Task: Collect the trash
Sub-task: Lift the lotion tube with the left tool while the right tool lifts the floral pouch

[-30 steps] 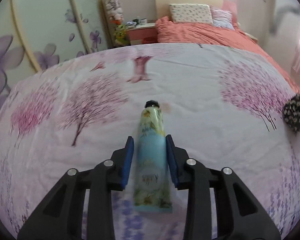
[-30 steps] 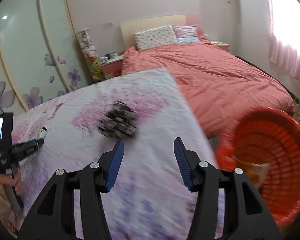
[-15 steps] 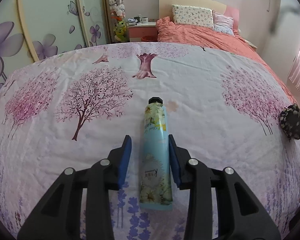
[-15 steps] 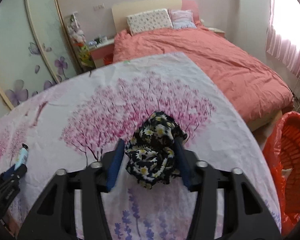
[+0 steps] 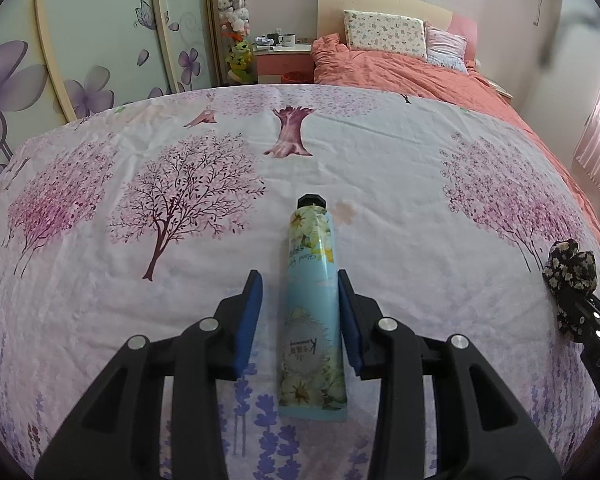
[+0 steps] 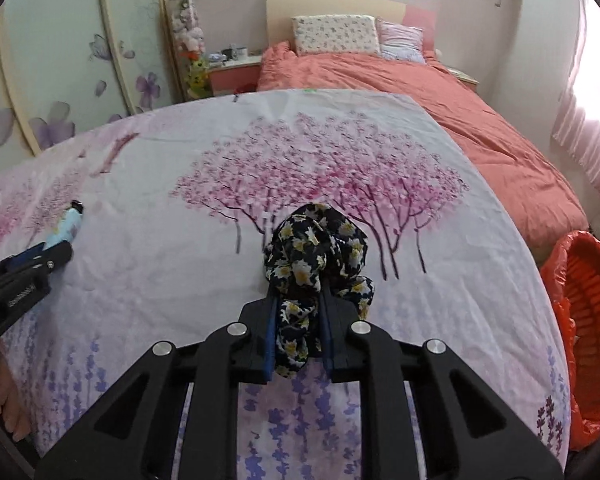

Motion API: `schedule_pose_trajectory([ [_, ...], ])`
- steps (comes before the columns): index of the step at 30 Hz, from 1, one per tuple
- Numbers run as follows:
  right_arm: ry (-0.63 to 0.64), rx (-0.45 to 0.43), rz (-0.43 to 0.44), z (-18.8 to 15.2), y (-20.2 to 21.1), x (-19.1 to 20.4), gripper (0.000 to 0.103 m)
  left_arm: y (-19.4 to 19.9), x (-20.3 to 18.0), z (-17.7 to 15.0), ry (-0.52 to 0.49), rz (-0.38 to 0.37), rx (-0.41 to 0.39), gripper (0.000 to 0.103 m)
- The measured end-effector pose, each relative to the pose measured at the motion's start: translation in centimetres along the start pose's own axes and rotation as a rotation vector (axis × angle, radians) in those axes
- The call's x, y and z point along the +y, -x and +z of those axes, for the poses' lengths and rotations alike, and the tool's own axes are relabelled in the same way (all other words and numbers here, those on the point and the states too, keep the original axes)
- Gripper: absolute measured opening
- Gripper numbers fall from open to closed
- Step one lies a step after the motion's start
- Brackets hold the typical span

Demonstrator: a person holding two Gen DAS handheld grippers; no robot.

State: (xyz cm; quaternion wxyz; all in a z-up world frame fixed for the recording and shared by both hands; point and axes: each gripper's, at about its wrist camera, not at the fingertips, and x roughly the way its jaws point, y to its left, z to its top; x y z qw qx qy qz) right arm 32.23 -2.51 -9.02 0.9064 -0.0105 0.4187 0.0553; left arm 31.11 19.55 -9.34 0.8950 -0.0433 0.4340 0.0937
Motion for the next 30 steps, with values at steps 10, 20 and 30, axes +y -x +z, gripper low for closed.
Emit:
schedule_pose_trajectory([
  [10, -0.006, 0.013, -0.016, -0.06, -0.35, -0.34, 0.018, 0.10, -0.03, -0.16, 0.005, 0.008, 0.000, 0.040],
  [20, -0.010, 0.013, -0.013, -0.07, -0.46, 0.28, 0.018, -0.08, -0.18, 0.04, 0.005, 0.027, 0.003, 0.043],
  [30, -0.027, 0.013, 0.008, -0.20, -0.41, -0.06, 0.018, -0.17, -0.07, 0.04, 0.013, 0.035, 0.004, 0.047],
])
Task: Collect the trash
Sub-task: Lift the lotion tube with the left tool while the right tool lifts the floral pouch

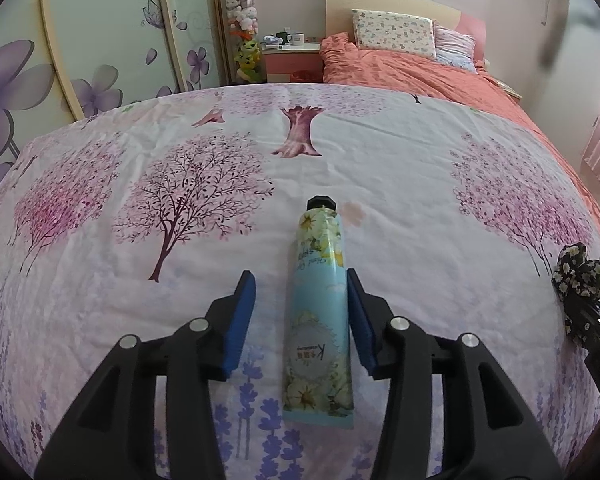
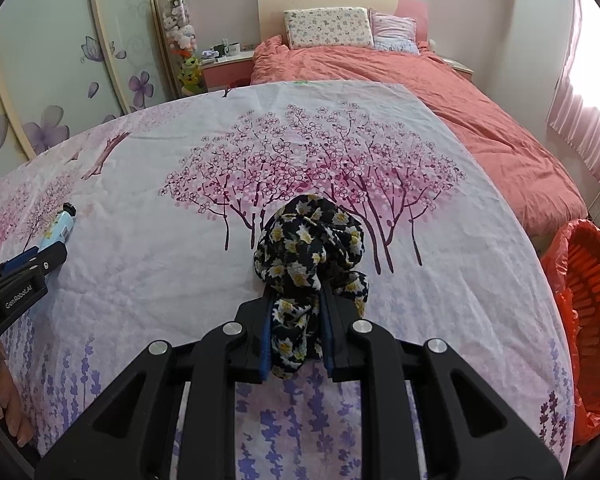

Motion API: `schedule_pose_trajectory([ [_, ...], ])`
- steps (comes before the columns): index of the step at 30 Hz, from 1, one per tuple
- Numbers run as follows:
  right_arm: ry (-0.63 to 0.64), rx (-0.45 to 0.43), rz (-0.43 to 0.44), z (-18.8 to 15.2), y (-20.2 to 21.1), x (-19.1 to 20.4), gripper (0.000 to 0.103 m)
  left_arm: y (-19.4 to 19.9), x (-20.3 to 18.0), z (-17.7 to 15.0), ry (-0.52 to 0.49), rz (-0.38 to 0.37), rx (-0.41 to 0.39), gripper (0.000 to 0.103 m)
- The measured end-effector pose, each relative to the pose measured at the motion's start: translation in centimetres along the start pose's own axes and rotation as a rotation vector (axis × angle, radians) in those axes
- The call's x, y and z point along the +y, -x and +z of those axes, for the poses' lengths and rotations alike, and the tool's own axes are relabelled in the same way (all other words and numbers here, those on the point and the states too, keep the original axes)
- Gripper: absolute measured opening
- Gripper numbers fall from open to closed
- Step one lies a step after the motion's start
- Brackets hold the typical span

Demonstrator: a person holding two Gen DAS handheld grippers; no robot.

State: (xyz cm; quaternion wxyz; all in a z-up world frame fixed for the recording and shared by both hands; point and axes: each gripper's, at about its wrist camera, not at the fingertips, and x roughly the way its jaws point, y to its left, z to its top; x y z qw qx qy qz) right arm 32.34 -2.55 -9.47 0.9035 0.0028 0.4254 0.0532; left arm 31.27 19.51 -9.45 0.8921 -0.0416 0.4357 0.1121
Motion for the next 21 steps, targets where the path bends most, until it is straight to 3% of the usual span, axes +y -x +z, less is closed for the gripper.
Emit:
schedule_pose_trajectory([
  [21, -0.010, 0.000, 0.014, 0.01, 0.01, -0.55, 0.019, -0.13, 0.05, 0.06, 0.003, 0.002, 0.001, 0.048],
])
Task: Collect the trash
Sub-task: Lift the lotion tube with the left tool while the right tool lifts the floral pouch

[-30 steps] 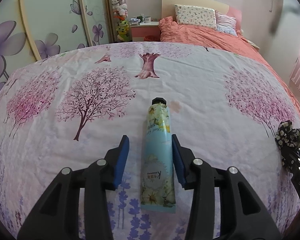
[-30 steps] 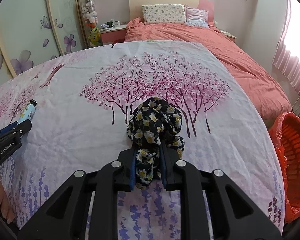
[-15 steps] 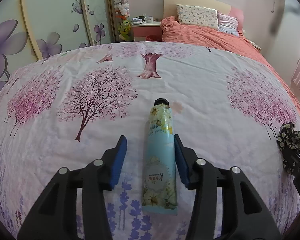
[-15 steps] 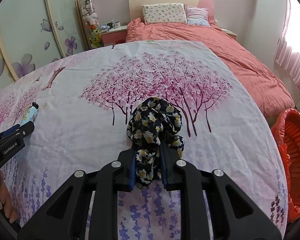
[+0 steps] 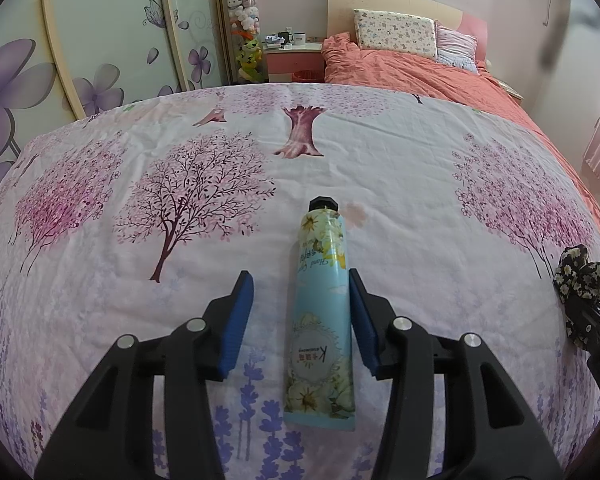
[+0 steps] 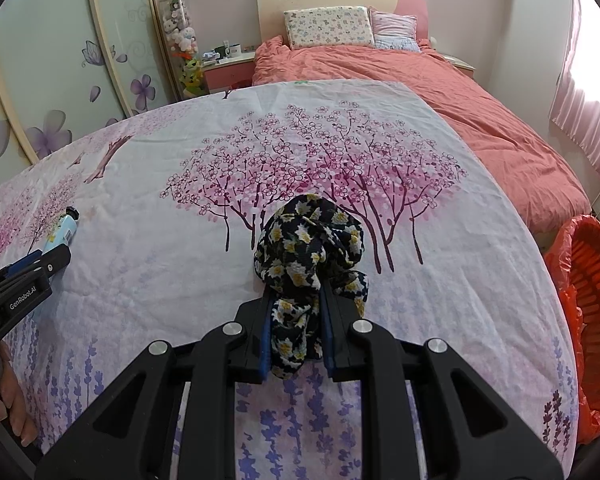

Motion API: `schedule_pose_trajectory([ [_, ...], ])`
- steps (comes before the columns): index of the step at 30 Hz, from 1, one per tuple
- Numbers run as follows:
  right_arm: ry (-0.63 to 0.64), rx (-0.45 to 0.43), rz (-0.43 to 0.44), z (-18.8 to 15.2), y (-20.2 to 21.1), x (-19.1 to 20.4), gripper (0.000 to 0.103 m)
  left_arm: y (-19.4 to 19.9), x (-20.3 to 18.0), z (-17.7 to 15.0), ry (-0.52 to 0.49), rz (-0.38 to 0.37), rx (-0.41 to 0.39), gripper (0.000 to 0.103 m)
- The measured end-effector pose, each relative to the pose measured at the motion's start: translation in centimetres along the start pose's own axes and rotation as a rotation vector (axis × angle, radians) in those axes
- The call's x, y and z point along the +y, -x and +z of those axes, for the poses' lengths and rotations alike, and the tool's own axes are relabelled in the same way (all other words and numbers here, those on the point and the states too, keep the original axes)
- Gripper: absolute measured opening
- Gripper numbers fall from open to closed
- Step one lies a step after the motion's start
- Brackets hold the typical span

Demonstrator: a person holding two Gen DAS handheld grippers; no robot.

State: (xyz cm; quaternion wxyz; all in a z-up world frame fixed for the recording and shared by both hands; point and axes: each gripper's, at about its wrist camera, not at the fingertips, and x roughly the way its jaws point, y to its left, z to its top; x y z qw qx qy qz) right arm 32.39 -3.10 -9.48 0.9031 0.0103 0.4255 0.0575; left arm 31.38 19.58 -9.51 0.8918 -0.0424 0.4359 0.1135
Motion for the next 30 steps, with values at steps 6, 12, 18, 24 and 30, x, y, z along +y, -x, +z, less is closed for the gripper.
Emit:
schedule_pose_trajectory([
  [6, -0.001, 0.000, 0.001, -0.01, -0.01, 0.01, 0.019, 0.00, -0.01, 0.01, 0.000, 0.000, 0.000, 0.048],
  [12, -0.001, 0.000, 0.001, -0.01, -0.01, -0.06, 0.019, 0.01, -0.01, 0.00, 0.000, -0.001, 0.000, 0.048],
  [18, -0.002, 0.000, 0.003, -0.02, -0.02, -0.04, 0.019, 0.03, -0.02, 0.01, 0.002, -0.001, 0.000, 0.048],
  [24, 0.007, 0.000, -0.006, -0.04, 0.03, -0.15, 0.019, 0.34, 0.64, -0.12, 0.019, -0.055, -0.009, 0.048],
  [30, -0.016, -0.002, 0.024, -0.07, 0.14, -0.48, 0.019, 0.38, 0.65, -0.16, 0.017, -0.093, -0.012, 0.048],
])
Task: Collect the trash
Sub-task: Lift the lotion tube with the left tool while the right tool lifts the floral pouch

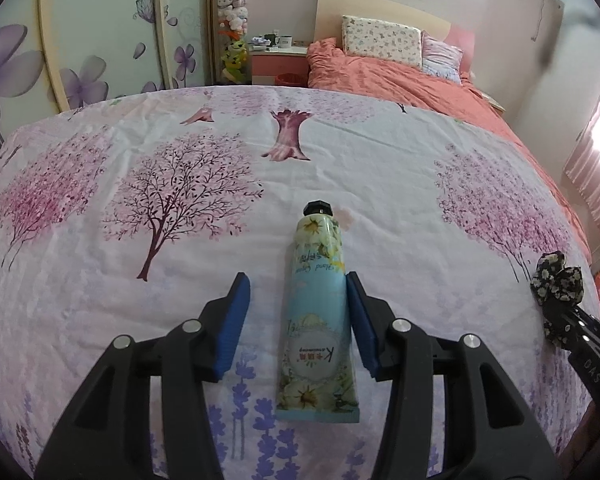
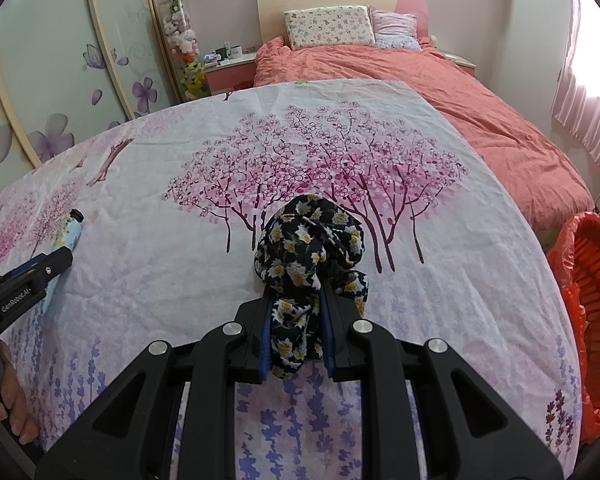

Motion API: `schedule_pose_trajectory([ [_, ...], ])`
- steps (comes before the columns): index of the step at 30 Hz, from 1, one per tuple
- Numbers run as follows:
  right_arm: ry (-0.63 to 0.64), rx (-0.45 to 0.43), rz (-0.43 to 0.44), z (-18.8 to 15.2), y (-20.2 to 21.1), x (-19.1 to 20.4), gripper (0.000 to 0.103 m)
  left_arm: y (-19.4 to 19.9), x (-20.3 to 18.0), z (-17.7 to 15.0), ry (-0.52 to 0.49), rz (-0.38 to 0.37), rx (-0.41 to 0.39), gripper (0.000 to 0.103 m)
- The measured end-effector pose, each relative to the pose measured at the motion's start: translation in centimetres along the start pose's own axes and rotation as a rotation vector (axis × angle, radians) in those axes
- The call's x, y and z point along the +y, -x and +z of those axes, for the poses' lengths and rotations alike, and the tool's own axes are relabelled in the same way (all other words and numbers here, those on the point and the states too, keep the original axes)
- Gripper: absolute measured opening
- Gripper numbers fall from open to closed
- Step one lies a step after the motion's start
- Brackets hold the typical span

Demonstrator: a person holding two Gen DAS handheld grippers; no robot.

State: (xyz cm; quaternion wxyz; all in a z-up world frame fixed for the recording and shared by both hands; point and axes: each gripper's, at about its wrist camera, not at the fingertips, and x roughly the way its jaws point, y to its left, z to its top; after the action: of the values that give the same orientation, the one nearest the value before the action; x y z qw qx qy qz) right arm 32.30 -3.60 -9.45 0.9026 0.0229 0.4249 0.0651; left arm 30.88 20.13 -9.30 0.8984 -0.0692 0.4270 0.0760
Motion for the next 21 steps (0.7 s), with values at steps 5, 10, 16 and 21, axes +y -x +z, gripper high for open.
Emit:
schedule_pose_trajectory([
  [5, -0.019, -0.001, 0.025, 0.0, 0.1, -0.2, 0.019, -0.4, -0.9, 0.4, -0.038, 0.035, 0.007, 0.048],
  [10, -0.034, -0.002, 0.049, -0.1, 0.1, -0.6, 0.020, -0.7, -1.2, 0.7, -0.040, 0.041, 0.009, 0.048],
  [16, -0.049, -0.003, 0.073, -0.1, 0.1, -1.2, 0.020, -0.6, -1.1, 0.7, -0.033, 0.014, 0.006, 0.050],
  [21, -0.052, -0.008, 0.082, -0.1, 0.2, -1.2, 0.017, -0.5, -1.3, 0.8, -0.041, 0.000, -0.001, 0.029],
])
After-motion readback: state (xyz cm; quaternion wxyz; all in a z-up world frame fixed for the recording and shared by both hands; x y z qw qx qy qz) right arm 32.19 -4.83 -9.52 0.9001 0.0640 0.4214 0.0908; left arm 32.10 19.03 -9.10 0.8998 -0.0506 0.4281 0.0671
